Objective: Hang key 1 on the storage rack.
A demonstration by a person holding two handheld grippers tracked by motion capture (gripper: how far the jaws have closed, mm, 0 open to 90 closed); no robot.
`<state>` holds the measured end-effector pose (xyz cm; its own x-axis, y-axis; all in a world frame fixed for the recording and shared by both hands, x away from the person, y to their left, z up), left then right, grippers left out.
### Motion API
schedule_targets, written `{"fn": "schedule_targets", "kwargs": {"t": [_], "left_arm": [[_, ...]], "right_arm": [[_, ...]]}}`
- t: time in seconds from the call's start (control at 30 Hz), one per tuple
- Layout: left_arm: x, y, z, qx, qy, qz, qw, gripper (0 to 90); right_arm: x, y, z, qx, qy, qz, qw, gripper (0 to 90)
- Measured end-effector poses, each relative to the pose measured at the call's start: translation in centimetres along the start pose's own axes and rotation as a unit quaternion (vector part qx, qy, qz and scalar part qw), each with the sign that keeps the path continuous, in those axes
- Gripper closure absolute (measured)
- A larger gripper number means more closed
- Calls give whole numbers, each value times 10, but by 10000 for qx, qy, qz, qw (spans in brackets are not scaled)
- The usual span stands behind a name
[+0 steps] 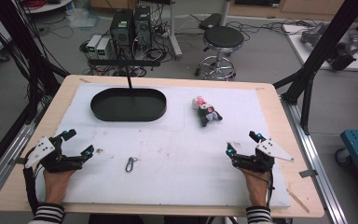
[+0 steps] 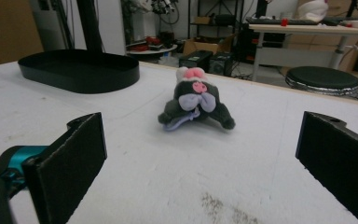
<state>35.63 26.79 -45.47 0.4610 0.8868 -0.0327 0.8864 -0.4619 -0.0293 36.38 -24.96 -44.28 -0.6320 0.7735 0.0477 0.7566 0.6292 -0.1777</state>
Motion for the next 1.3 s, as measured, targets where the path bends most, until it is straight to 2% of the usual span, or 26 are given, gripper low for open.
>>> {"fn": "schedule_targets", "kwargs": {"t": [0.13,0.2,0.4,0.6,0.73,0.93,1.0,1.13,1.17,1.3], "left_arm": [[0,0,0,-1,-24,7,10000,17],[0,0,0,-1,-26,13,10000,17],[0,0,0,-7,-20,12,10000,17],[0,0,0,-12,-26,15,10000,17],[0,0,0,-9,-31,15,10000,17],[0,0,0,-13,-38,7,10000,17],[0,0,0,-12,-34,7,10000,17],[0,0,0,-11,-12,10,10000,17],[0,0,0,-10,-21,10,10000,17],[0,0,0,-16,-17,5,10000,17]], "right_arm": [[0,2,-22,128,-147,-227,9996,10],[0,5,-32,229,-143,-317,9991,9],[-4,15,-54,639,-259,-431,9967,10],[-8,27,-66,1087,-321,-581,9919,10],[-12,36,-72,1318,-186,-743,9883,10],[-21,48,-76,1671,153,-873,9819,10],[-24,52,-78,1812,105,-871,9795,10],[-26,63,-79,2144,-7,-925,9724,10],[-27,66,-79,2171,-44,-930,9717,10],[-27,77,-78,2496,-82,-993,9632,10]]}}
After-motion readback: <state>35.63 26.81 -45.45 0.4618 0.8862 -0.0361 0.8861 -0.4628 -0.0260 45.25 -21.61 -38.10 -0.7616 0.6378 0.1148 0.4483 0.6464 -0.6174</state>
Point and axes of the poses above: each handheld gripper's, and its own axes: y roughly forward along the jaws, z roughly out of its underside, x roughly to its left, the point moved 9 cm from there along y, roughly forward along the jaws, and after that the axes turned 10 degrees about -z, right-handed, at the moved point
